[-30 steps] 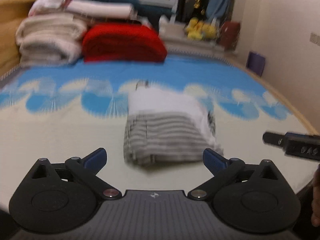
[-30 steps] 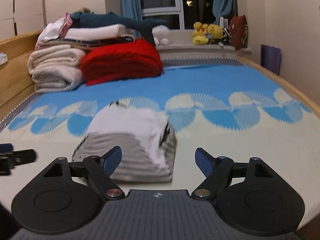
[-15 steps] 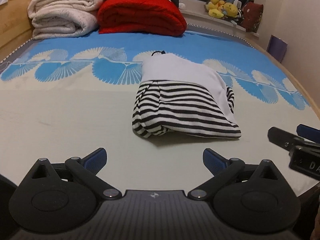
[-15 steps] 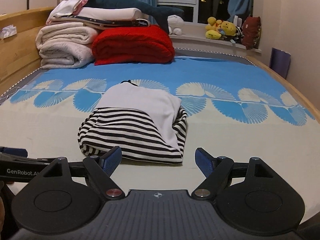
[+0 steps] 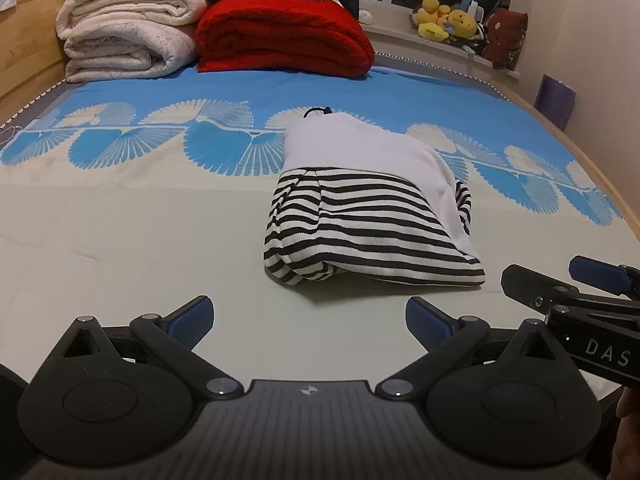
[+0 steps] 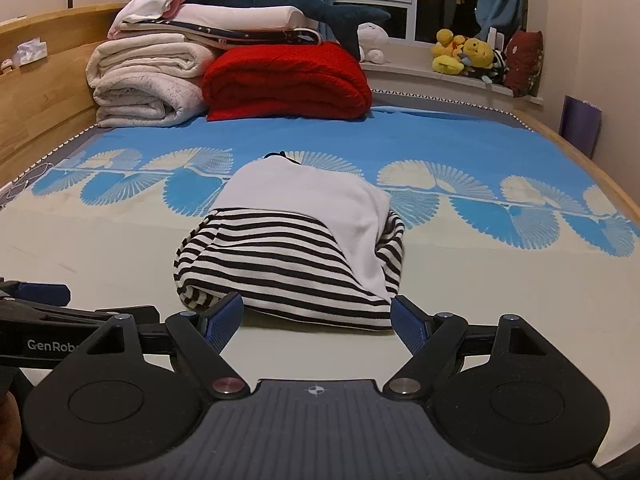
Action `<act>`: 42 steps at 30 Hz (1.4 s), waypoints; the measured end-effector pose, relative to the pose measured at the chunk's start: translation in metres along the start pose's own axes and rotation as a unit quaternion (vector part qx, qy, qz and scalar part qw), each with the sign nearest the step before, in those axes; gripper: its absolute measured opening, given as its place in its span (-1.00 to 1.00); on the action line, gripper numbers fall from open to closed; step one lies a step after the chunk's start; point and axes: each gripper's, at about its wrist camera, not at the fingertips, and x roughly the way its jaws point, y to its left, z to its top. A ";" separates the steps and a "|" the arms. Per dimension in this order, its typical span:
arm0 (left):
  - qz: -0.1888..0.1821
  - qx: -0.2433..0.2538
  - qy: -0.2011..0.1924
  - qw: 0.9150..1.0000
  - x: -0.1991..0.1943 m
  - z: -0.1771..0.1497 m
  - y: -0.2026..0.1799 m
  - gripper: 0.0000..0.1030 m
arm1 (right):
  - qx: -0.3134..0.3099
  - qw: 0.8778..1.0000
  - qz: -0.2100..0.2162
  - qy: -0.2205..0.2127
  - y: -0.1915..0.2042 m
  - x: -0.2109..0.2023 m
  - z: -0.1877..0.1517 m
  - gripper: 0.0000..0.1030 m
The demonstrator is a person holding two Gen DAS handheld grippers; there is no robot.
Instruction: Fold small clothes
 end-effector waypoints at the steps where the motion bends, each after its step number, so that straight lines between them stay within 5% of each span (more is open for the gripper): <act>1: 0.001 0.000 0.000 1.000 0.000 0.000 0.000 0.98 | 0.001 1.000 0.001 0.001 0.000 0.000 0.000 0.59; 42: -0.005 0.008 0.009 1.000 0.010 -0.001 -0.002 0.98 | 0.000 1.000 0.008 0.010 -0.005 0.003 -0.001 0.59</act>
